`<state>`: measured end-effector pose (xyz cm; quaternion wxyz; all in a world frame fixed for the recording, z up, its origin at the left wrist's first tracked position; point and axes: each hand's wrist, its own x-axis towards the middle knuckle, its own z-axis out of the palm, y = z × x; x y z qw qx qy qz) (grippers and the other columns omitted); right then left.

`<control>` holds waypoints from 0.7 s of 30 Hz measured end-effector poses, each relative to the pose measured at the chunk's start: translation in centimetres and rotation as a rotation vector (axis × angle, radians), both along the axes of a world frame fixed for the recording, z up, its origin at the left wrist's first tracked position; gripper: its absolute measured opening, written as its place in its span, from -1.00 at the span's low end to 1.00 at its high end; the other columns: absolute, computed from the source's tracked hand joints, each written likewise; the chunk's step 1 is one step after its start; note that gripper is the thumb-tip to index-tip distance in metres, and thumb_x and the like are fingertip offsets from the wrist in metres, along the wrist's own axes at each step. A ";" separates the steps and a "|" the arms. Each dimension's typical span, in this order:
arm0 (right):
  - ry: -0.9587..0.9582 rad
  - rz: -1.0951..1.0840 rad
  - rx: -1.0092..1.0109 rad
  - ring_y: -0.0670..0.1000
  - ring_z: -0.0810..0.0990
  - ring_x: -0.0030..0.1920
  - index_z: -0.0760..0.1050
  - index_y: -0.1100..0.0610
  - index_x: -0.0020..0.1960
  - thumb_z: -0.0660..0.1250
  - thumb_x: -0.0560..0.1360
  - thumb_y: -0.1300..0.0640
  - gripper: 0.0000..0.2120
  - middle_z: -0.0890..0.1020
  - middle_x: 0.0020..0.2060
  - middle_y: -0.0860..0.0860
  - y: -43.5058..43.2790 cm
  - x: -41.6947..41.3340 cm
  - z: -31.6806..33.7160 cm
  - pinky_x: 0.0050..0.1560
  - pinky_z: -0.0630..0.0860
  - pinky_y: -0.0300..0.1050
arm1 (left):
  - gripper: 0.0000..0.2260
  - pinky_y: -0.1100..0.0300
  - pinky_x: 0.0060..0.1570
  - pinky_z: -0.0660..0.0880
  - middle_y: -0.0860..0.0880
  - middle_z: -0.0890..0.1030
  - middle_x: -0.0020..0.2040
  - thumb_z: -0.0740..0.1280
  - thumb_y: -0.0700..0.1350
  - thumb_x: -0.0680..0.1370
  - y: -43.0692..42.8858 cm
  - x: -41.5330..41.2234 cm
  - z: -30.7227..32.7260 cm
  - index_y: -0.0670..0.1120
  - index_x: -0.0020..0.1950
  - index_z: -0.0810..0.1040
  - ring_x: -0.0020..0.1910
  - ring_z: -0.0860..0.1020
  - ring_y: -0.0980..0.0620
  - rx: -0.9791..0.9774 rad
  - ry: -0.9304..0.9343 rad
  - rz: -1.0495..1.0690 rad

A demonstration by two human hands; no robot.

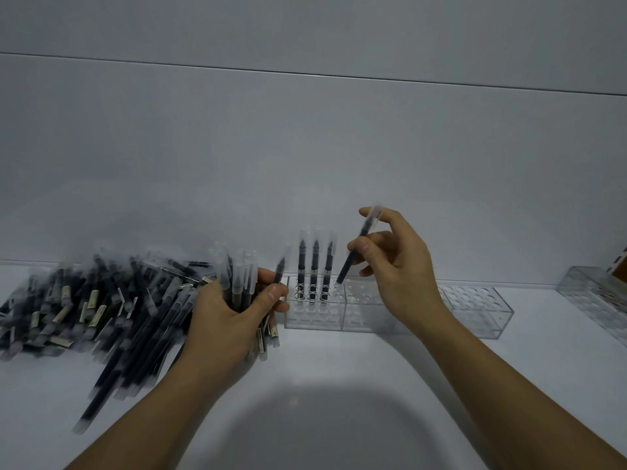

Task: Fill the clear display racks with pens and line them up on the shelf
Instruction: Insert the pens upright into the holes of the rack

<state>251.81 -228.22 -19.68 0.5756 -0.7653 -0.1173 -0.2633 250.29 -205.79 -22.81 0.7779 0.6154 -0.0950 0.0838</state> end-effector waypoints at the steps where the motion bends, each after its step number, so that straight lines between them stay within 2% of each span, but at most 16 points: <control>1: -0.008 -0.003 -0.065 0.01 0.71 -0.11 0.50 -0.03 0.34 0.34 0.63 0.27 -0.66 0.70 -0.15 0.04 0.1 0.1 0.0 -0.15 0.65 -0.16 | -0.89 -0.08 -0.28 0.65 -0.18 0.70 -0.18 0.44 -0.14 0.38 0.0 0.0 -0.1 -0.10 -0.12 0.65 -0.21 0.69 -0.12 0.000 0.006 0.004; 4: -0.027 -0.008 -0.216 -0.07 0.69 -0.11 0.51 -0.07 0.34 0.37 0.61 0.24 -0.64 0.67 -0.12 -0.04 0.5 0.3 -0.3 -0.11 0.62 -0.26 | -0.94 -0.11 -0.27 0.65 -0.15 0.69 -0.18 0.44 -0.13 0.41 0.1 0.1 -0.1 0.01 -0.16 0.68 -0.18 0.69 -0.13 0.036 -0.010 0.005; 8: -0.033 -0.032 -0.288 -0.08 0.65 -0.14 0.53 -0.05 0.34 0.41 0.59 0.21 -0.64 0.65 -0.21 -0.08 0.4 0.5 -0.8 -0.13 0.52 -0.36 | -0.86 0.09 -0.28 0.62 -0.11 0.67 -0.24 0.44 -0.24 0.47 0.2 0.4 -0.3 0.00 -0.18 0.68 -0.22 0.67 -0.11 0.036 -0.029 0.013; 11: -0.036 -0.047 -0.315 -0.11 0.65 -0.16 0.55 -0.02 0.31 0.44 0.58 0.20 -0.66 0.65 -0.25 -0.10 0.3 0.5 -0.9 -0.12 0.50 -0.39 | -0.86 0.14 -0.28 0.61 -0.11 0.68 -0.24 0.44 -0.25 0.48 0.4 0.5 -0.4 0.00 -0.17 0.68 -0.22 0.68 -0.08 0.083 -0.057 0.019; 13: -0.037 -0.062 -0.320 -0.13 0.65 -0.14 0.56 0.01 0.31 0.45 0.57 0.21 -0.67 0.66 -0.25 -0.11 0.3 0.5 -0.9 -0.13 0.50 -0.41 | -0.89 0.11 -0.28 0.61 -0.12 0.68 -0.23 0.45 -0.21 0.46 0.5 0.5 -0.5 0.00 -0.17 0.69 -0.21 0.68 -0.09 0.058 -0.037 0.009; 18: -0.014 -0.060 -0.300 -0.13 0.66 -0.16 0.56 0.03 0.28 0.45 0.57 0.20 -0.70 0.67 -0.26 -0.11 0.3 0.3 -0.8 -0.16 0.47 -0.42 | -0.92 -0.17 -0.24 0.61 -0.17 0.64 -0.22 0.46 -0.18 0.43 0.5 0.5 -0.8 -0.02 -0.13 0.68 -0.18 0.64 -0.16 0.014 0.000 -0.025; 21: -0.004 -0.065 -0.324 -0.12 0.66 -0.16 0.56 0.03 0.27 0.44 0.58 0.20 -0.71 0.68 -0.24 -0.10 0.4 0.4 -0.9 -0.15 0.49 -0.38 | -0.92 -0.11 -0.27 0.62 -0.16 0.64 -0.24 0.46 -0.19 0.43 0.3 0.4 -0.6 -0.02 -0.14 0.68 -0.20 0.64 -0.15 0.008 -0.010 -0.024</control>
